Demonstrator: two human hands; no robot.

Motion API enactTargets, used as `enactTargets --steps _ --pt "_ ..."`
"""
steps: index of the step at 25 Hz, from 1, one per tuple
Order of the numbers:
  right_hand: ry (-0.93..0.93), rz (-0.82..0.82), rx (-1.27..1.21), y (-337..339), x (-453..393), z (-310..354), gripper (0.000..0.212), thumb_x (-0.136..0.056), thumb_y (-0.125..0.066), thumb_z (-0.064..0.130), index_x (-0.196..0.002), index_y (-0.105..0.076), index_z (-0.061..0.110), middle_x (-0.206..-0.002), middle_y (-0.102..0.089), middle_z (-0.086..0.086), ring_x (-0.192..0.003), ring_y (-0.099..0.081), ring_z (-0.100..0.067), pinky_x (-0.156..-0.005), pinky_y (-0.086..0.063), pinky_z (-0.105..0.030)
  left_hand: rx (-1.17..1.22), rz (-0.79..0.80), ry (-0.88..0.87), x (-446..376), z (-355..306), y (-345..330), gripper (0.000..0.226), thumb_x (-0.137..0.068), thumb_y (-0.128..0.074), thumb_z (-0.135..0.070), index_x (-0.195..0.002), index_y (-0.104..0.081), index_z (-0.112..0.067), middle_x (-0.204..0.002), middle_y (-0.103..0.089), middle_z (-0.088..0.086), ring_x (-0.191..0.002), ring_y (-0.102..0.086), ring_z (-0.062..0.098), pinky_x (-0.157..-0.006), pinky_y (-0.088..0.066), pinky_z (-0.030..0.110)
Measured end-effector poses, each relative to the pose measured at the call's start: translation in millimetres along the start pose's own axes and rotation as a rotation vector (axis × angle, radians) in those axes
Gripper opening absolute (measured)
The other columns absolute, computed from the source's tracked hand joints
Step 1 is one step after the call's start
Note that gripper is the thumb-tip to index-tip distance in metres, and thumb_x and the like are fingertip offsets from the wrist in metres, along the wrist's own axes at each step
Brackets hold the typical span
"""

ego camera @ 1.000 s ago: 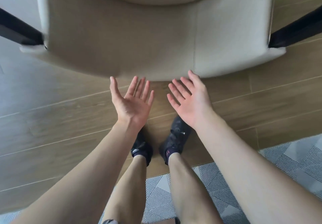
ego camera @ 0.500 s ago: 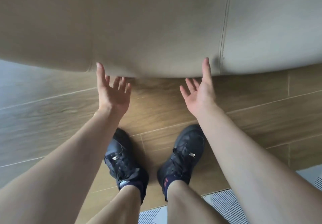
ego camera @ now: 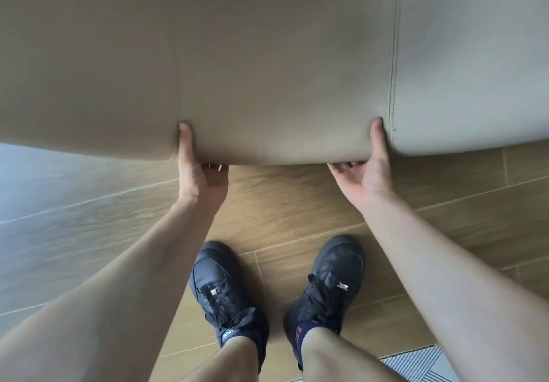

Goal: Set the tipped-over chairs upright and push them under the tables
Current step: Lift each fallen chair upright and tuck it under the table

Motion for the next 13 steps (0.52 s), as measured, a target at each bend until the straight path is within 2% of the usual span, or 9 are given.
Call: enactTargets --steps 4,8,11,13 --pt "-0.035 -0.067 0.049 4 60 24 0.065 -0.067 -0.083 0.053 -0.122 -0.066 0.023 -0.123 -0.069 -0.004 -0.112 -0.066 -0.022 -0.103 -0.049 -0.047 -0.030 -0.084 0.042 65 -13 -5 0.048 -0.080 -0.078 -0.048 -0.119 -0.064 -0.023 -0.117 -0.073 0.002 -0.112 -0.069 0.019 -0.105 -0.050 0.042" --pt "-0.092 -0.107 0.083 -1 143 48 0.068 -0.060 -0.083 0.055 -0.116 -0.064 0.021 -0.123 -0.067 -0.006 -0.109 -0.065 -0.024 -0.104 -0.047 -0.048 -0.050 -0.186 0.079 145 -48 -18 0.065 -0.073 -0.082 -0.051 -0.128 -0.060 -0.024 -0.126 -0.067 0.002 -0.113 -0.066 0.021 -0.105 -0.050 0.041" --pt "-0.141 -0.118 0.122 -14 196 63 0.065 -0.064 -0.080 0.059 -0.113 -0.061 0.021 -0.122 -0.064 -0.007 -0.104 -0.063 -0.023 -0.101 -0.047 -0.047 -0.092 -0.240 0.122 192 -78 -28 0.064 -0.068 -0.085 -0.052 -0.120 -0.060 -0.025 -0.124 -0.067 0.001 -0.112 -0.065 0.021 -0.106 -0.049 0.042" --pt "-0.168 -0.152 0.149 -25 228 76 0.073 -0.063 -0.080 0.060 -0.117 -0.056 0.017 -0.116 -0.059 -0.009 -0.100 -0.060 -0.026 -0.103 -0.045 -0.048 -0.127 -0.263 0.135 220 -100 -39 0.058 -0.067 -0.086 -0.054 -0.111 -0.060 -0.026 -0.120 -0.068 -0.001 -0.109 -0.065 0.019 -0.105 -0.049 0.042"
Point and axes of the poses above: each hand's wrist, its own x-axis away from the middle knuckle, its own y-axis out of the back of the hand, z = x × y, the point moved 1 cm from there along -x, towards the middle knuckle
